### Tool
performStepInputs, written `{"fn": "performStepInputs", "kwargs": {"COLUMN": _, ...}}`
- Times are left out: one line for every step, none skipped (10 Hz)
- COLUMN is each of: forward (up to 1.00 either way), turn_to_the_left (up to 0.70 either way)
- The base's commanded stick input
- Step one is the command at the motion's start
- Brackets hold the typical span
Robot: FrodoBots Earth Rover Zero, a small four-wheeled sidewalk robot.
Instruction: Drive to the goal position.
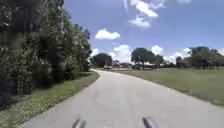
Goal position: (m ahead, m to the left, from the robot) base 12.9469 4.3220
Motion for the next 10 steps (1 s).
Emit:
{"fn": "performStepInputs", "kwargs": {"forward": 0.30, "turn_to_the_left": 0.00}}
{"fn": "performStepInputs", "kwargs": {"forward": 0.30, "turn_to_the_left": 0.00}}
{"fn": "performStepInputs", "kwargs": {"forward": 0.30, "turn_to_the_left": 0.00}}
{"fn": "performStepInputs", "kwargs": {"forward": 0.30, "turn_to_the_left": 0.00}}
{"fn": "performStepInputs", "kwargs": {"forward": 0.30, "turn_to_the_left": 0.00}}
{"fn": "performStepInputs", "kwargs": {"forward": 0.30, "turn_to_the_left": 0.00}}
{"fn": "performStepInputs", "kwargs": {"forward": 0.30, "turn_to_the_left": 0.00}}
{"fn": "performStepInputs", "kwargs": {"forward": 0.30, "turn_to_the_left": -0.45}}
{"fn": "performStepInputs", "kwargs": {"forward": 0.30, "turn_to_the_left": -0.60}}
{"fn": "performStepInputs", "kwargs": {"forward": 0.30, "turn_to_the_left": -0.60}}
